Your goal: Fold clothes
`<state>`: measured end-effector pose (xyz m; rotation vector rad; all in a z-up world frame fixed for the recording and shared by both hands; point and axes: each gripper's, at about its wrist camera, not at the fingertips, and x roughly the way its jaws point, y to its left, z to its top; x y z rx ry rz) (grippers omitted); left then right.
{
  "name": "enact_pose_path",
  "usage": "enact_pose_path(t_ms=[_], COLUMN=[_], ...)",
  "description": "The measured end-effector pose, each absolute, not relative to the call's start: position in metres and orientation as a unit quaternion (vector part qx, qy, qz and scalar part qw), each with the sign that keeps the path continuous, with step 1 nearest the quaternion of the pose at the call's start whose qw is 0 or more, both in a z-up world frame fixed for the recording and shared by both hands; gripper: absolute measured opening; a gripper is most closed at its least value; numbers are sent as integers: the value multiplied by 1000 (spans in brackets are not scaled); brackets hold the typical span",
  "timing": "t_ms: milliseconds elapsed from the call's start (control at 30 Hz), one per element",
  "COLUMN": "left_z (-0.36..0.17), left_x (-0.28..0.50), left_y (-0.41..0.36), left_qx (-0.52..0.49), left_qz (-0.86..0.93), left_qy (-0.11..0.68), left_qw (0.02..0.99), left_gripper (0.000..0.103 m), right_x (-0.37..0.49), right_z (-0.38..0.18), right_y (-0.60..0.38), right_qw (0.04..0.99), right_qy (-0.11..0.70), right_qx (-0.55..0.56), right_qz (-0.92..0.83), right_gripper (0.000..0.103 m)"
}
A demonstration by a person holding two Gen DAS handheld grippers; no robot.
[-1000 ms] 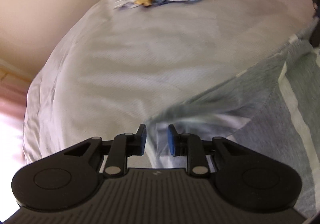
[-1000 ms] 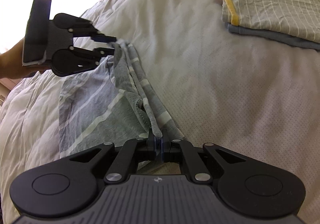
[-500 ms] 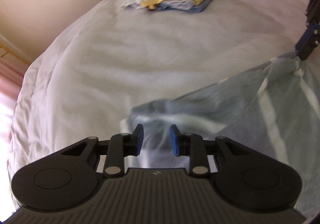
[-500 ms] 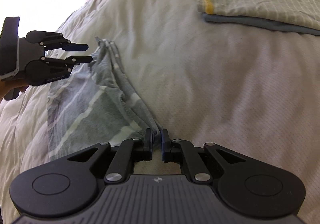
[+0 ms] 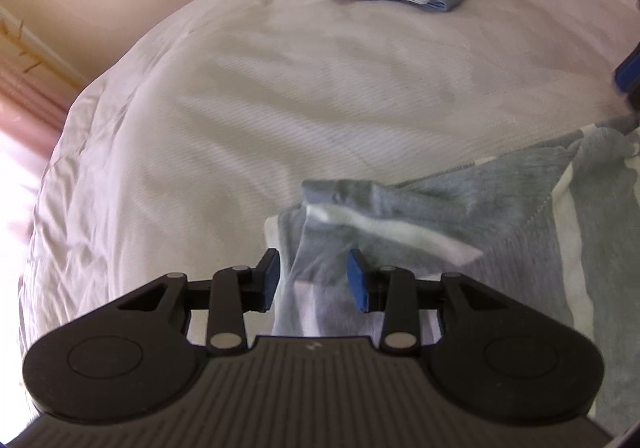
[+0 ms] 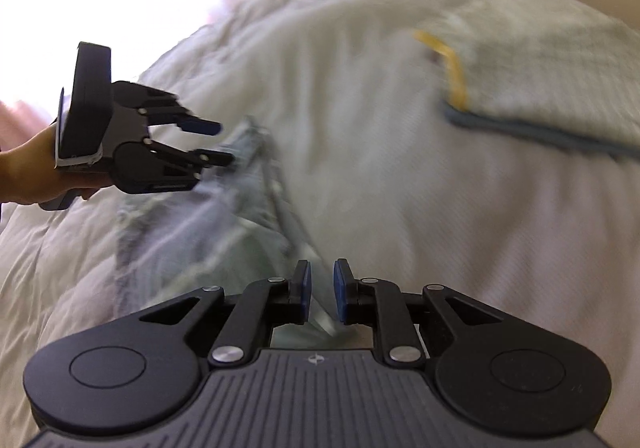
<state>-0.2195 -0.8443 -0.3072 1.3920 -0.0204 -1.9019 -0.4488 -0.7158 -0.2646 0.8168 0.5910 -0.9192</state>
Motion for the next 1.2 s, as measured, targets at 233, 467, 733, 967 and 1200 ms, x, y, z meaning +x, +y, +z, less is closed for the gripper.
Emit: enact_pose_path(t_ms=[233,467,733,967,1200], left_z=[-305,-316,-313,-308,-308], left_x=[-207,-193,-167,-166,-159], left_y=[-839,-826,-812,-795,-779], left_qx=[529,529,515,503,496], left_qz=[-745,-729,-706,-701,-693], left_qy=[37,73,112,118,130], left_qw=[406,429,473,490,507], left_gripper=[33,34,34,35,36], right_x=[-404,-373,-367,-339,-316], right_z=[-271,-295,-293,-296,-302], right_y=[-757,-800,-842,-869,-870], right_qw=[817,826,830,844,858], right_qy=[283,317,305,307,329], right_qx=[342,339,341,323,310], right_qz=[-368,-321,-320,-298,-245], right_gripper=[20,23,34,34,9])
